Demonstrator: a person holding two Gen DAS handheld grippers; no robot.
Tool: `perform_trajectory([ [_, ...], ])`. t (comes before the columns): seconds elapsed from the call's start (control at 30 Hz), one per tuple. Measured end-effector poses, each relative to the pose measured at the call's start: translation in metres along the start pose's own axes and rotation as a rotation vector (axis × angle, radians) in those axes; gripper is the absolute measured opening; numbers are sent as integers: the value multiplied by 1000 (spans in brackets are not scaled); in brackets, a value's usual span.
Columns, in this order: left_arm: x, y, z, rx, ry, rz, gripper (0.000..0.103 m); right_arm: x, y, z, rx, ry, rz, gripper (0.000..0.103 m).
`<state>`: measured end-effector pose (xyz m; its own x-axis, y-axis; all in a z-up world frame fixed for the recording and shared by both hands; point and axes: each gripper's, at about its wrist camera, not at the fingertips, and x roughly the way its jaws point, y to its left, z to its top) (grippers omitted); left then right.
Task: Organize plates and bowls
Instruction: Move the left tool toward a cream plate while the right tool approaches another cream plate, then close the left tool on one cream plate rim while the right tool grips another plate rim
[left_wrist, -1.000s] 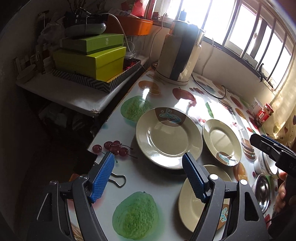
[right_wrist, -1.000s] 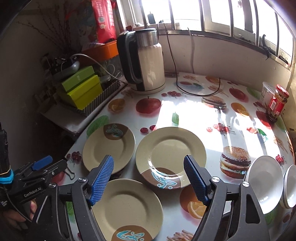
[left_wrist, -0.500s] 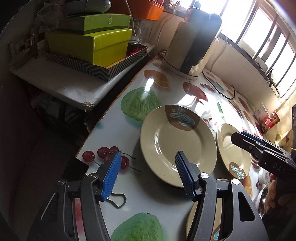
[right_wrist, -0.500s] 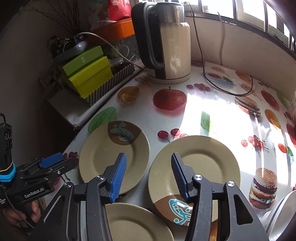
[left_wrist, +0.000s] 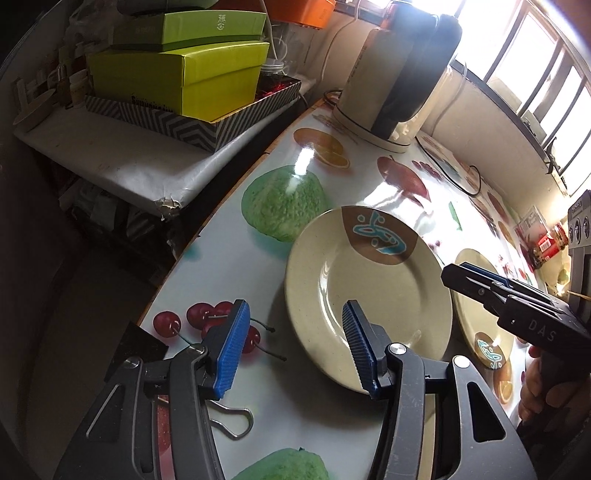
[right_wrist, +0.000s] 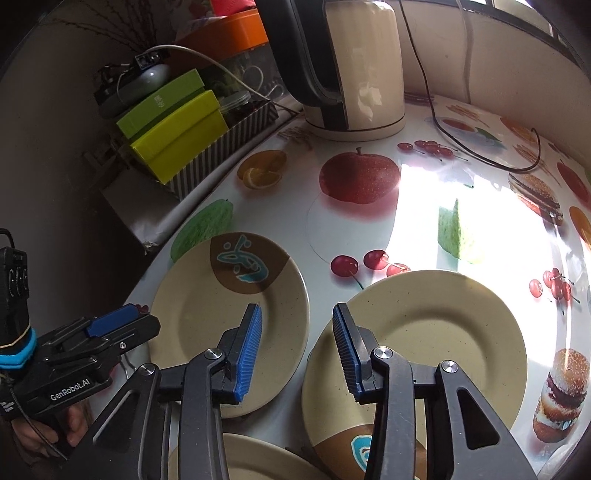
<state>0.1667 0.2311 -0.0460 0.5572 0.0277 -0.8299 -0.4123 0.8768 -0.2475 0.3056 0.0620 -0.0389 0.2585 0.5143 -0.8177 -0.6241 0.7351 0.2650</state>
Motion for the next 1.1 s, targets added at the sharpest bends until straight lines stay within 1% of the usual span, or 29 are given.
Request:
perform_trajectory([
  [0.03,1,0,0,-3,4,-1,53,2,0,1,1,3,-2,39],
  [0.07,3,1,0,-8,9,-5,53,4,-1,1,5,6,0,35],
  [0.1,4,2,0,-14,14,-7,53,6,-1,2,8,5,3,33],
  [0.13,5,3,0,-20,16,-5,51,7,-2,3,11,1,6,32],
  [0.3,7,6,0,-32,17,-9,50,8,-3,6,17,1,25,32],
  [0.37,8,8,0,-41,23,-19,46,10,-4,7,26,5,38,32],
  [0.4,9,9,0,-50,27,-27,46,11,-5,7,31,6,43,32],
  [0.5,12,11,-1,-57,33,-20,45,14,-5,8,36,10,59,32],
  [0.53,12,11,-1,-54,30,-19,43,15,-4,7,31,13,59,32],
  [0.6,11,12,-1,-57,31,-24,42,18,-3,7,28,22,57,29],
  [0.63,11,13,-1,-58,31,-25,42,20,-4,7,37,27,60,25],
  [0.73,11,14,-1,-59,29,-28,42,22,-8,6,73,26,78,24],
  [0.77,11,14,-1,-61,28,-28,42,22,-9,6,81,25,78,22],
  [0.93,12,15,0,-62,25,-30,41,24,-9,6,79,27,67,18],
  [1.03,13,14,1,-63,28,-47,36,24,-11,6,89,24,69,16],
  [1.07,14,13,1,-65,30,-61,36,24,-11,6,90,24,70,16],
  [1.1,15,12,1,-65,29,-59,35,24,-11,6,90,24,71,16],
])
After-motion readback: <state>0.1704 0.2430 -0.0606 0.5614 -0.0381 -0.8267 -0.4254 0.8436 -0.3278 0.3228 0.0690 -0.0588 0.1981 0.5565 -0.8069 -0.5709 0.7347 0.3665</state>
